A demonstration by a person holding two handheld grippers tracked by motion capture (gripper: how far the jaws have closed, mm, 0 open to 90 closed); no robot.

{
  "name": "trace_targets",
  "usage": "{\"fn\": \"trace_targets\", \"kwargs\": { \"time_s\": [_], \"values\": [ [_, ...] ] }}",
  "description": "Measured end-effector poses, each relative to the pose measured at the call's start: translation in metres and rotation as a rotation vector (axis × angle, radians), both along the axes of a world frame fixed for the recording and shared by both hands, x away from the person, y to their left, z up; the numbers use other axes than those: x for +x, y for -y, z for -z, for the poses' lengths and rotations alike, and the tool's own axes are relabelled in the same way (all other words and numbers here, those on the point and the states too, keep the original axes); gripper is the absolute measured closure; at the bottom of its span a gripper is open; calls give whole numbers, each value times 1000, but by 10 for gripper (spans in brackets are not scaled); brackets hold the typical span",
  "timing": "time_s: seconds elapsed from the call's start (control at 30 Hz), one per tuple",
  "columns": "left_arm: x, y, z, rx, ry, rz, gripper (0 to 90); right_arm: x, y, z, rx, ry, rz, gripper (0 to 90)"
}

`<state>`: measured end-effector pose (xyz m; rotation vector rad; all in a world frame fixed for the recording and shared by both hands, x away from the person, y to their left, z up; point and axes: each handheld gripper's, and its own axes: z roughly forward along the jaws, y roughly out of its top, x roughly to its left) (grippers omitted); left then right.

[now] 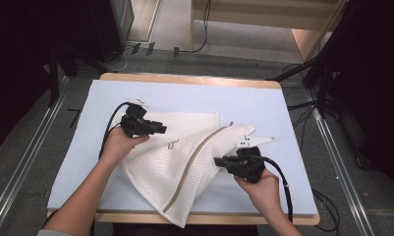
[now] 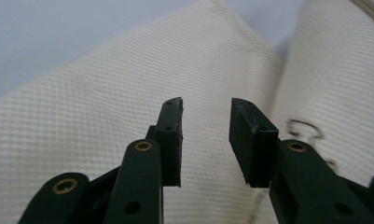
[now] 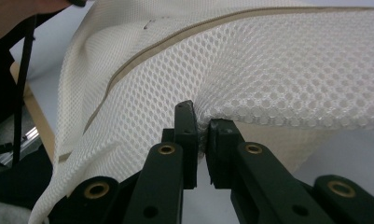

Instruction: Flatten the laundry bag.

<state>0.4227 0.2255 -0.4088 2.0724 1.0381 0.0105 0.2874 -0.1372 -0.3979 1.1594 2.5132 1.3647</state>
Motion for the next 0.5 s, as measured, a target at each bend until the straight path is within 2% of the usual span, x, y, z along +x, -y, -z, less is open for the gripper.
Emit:
{"fn": "trace_targets", "kwargs": {
  "time_s": [0.07,0.13,0.17,0.27,0.3,0.33,0.43,0.47,0.5],
  "values": [
    [12,-5,2,22,2,-20,626,-7,2,0,10,-7,-1,854],
    [17,-8,3,32,4,-25,606,-12,2,2,8,-8,-6,854],
    [27,-12,7,55,-1,-39,595,-15,2,2,6,-9,-8,854],
    [39,-18,13,108,26,-61,561,-19,1,4,-7,-13,-9,852],
    [39,-18,13,108,26,-61,547,-19,1,5,-9,-14,-10,851],
    [45,-25,17,114,33,-91,536,-19,1,6,-12,-14,-11,850],
    [50,-31,20,118,39,-119,489,-20,2,8,-15,-23,-8,848],
    [55,-35,24,162,57,-140,469,-20,2,9,-21,-28,-7,845],
    [55,-35,24,162,57,-140,460,-20,2,9,-21,-28,-7,845]
  ]
}}
